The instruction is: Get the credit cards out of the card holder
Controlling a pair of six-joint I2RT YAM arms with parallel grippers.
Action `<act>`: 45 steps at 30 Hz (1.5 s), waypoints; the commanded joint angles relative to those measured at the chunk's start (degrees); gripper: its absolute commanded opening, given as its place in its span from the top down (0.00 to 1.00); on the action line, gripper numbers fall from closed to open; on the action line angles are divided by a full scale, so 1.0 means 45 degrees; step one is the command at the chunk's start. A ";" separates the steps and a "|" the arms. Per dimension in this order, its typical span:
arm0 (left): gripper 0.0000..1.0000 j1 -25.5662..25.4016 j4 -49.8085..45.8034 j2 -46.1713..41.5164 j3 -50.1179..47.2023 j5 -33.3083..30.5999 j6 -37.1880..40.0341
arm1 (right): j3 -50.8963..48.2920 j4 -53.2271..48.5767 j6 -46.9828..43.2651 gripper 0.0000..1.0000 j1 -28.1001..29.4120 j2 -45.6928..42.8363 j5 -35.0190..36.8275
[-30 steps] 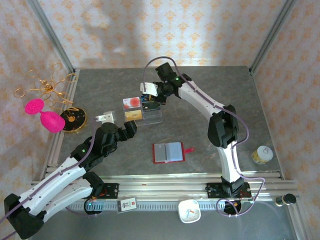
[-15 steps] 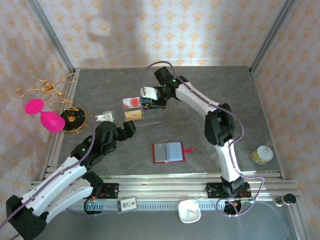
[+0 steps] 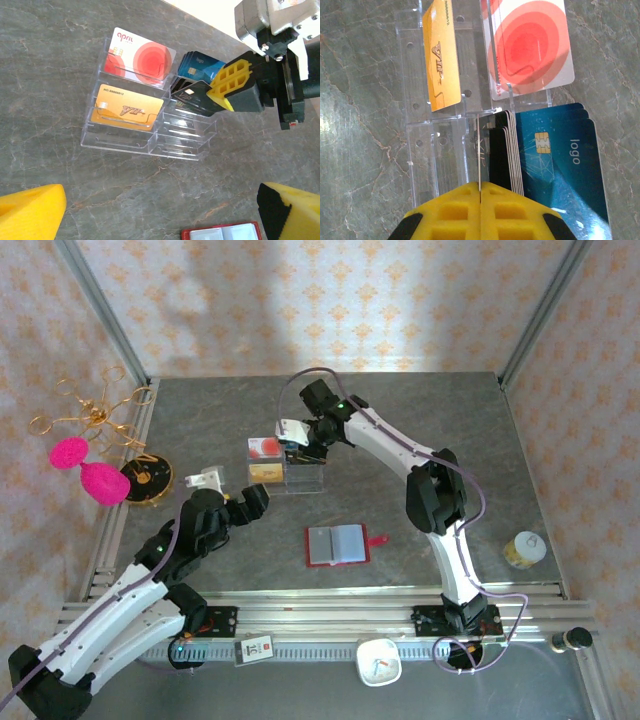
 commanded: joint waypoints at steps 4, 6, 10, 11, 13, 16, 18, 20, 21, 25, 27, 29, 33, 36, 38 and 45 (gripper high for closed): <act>0.01 0.0107 0.0321 0.0124 -0.0244 0.0268 -0.0097 | -0.0031 0.0182 0.0829 0.95 0.0087 0.0242 0.1582; 0.01 0.0107 0.0354 0.0195 -0.0215 0.0322 -0.0093 | -0.0054 0.0453 0.0993 0.81 0.0095 0.0230 0.1620; 0.01 0.0107 0.0584 0.0264 -0.0254 0.0616 -0.0105 | -0.0092 0.0795 0.1226 0.63 0.0115 -0.0114 0.1082; 0.01 0.0112 0.0590 0.0283 -0.0254 0.0635 -0.0124 | -0.0162 0.0940 0.1308 0.62 0.0134 -0.0256 0.1016; 0.01 0.0109 0.0726 0.0264 -0.0292 0.0712 -0.0125 | -0.0271 0.1256 0.1593 0.59 0.0207 -0.0597 0.0952; 0.01 0.0112 0.1183 0.0202 -0.0423 0.0792 -0.0187 | -0.0446 0.1423 0.2137 0.57 0.0361 -0.1203 0.0734; 0.01 0.0109 0.1669 0.0185 -0.0658 0.0903 -0.0382 | -0.0970 0.1867 0.2956 0.55 0.0456 -0.1824 0.0289; 0.01 0.0107 0.2176 0.0155 -0.1062 0.0909 -0.0801 | -0.2169 0.3225 0.4428 0.54 0.0510 -0.2691 -0.0220; 0.01 0.0122 0.2489 0.0144 -0.1294 0.1027 -0.0931 | -0.3149 0.4304 0.5671 0.54 0.0522 -0.3287 -0.0317; 0.01 0.0109 0.2944 0.0125 -0.1851 0.1348 -0.1286 | -0.7284 0.8331 1.0907 0.54 0.0566 -0.5481 0.0186; 0.01 0.0116 0.2996 -0.0013 -0.2128 0.1476 -0.1419 | -0.9163 0.9223 1.2890 0.56 0.0667 -0.6323 0.0774; 0.01 0.0107 0.3065 -0.0280 -0.2539 0.1753 -0.1538 | -1.0903 0.9455 1.4008 0.56 0.1196 -0.7229 0.1960; 0.01 0.0117 0.3458 -0.0930 -0.3430 0.2211 -0.1834 | -1.3059 0.8348 1.4901 0.56 0.3097 -0.8109 0.3970; 0.01 0.0117 0.3762 -0.1195 -0.3907 0.2528 -0.2174 | -1.4097 0.7867 1.5628 0.56 0.4743 -0.8166 0.5206; 0.01 0.0108 0.3911 -0.1283 -0.4180 0.2677 -0.2415 | -1.4334 0.7618 1.6101 0.57 0.5568 -0.7938 0.5967; 0.01 0.0116 0.4073 -0.1293 -0.4495 0.3056 -0.2576 | -1.4289 0.7594 1.6575 0.59 0.6629 -0.6742 0.6902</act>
